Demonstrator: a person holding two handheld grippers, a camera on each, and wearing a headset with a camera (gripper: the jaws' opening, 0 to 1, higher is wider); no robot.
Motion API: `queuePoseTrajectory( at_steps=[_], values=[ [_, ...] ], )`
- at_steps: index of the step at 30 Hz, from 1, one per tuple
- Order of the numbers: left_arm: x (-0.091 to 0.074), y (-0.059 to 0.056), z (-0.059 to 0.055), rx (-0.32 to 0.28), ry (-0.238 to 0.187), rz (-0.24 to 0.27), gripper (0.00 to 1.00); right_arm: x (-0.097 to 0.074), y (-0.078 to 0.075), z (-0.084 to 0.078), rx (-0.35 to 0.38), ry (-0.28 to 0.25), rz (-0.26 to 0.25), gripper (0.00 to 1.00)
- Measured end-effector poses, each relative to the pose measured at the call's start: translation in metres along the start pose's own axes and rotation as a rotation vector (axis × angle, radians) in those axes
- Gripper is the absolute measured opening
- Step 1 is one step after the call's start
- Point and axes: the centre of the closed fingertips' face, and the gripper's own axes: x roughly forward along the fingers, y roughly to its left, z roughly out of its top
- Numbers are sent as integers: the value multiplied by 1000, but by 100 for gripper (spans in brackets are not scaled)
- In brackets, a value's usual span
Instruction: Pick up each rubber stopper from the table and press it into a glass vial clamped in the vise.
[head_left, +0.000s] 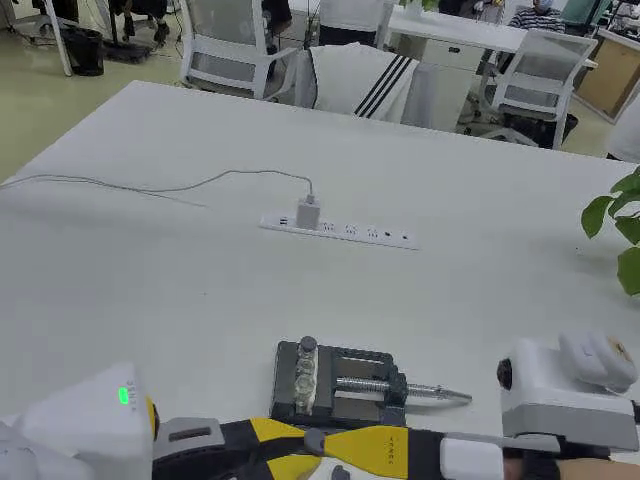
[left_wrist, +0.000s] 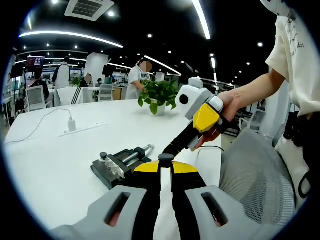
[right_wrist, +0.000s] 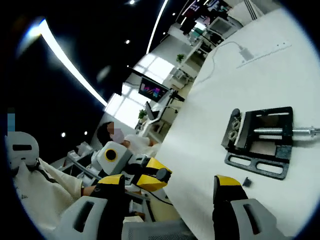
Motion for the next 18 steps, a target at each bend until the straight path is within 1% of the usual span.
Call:
queuePoseTrajectory(
  at_steps=[1, 2, 3, 5, 6, 8, 10, 11, 12, 13, 16, 18],
  values=[
    [0, 0, -1, 0, 2, -1, 3, -1, 0, 1, -42, 15, -14, 70],
    [0, 0, -1, -1, 3, -1, 3, -2, -1, 1, -68, 28, -25, 70],
    [0, 0, -2, -3, 6, -3, 3, -3, -2, 0, -115, 53, -38, 71],
    [1, -1, -3, -3, 9, -6, 3, -4, -3, 2, -180, 74, -55, 71],
    [1, -1, -4, -3, 13, -9, 3, -4, -2, 1, -204, 95, -59, 71],
    [2, -2, -5, 0, 22, -14, 3, -5, -1, 4, -268, 111, -72, 70],
    [3, -3, -6, 2, 27, -18, 3, -6, 0, 3, -320, 141, -73, 68],
    [4, -3, -7, 2, 31, -21, 3, -6, -1, 3, -355, 158, -88, 67],
    [4, -4, -8, 3, 35, -22, 3, -6, -1, 3, -380, 175, -92, 67],
    [4, -4, -9, 3, 38, -24, 3, -6, -1, 1, -417, 205, -94, 67],
    [5, -6, -11, 2, 48, -32, 3, -7, 1, -2, -484, 258, -97, 64],
    [6, -7, -13, 2, 57, -35, 3, -7, 2, -3, -526, 281, -95, 62]
  ],
)
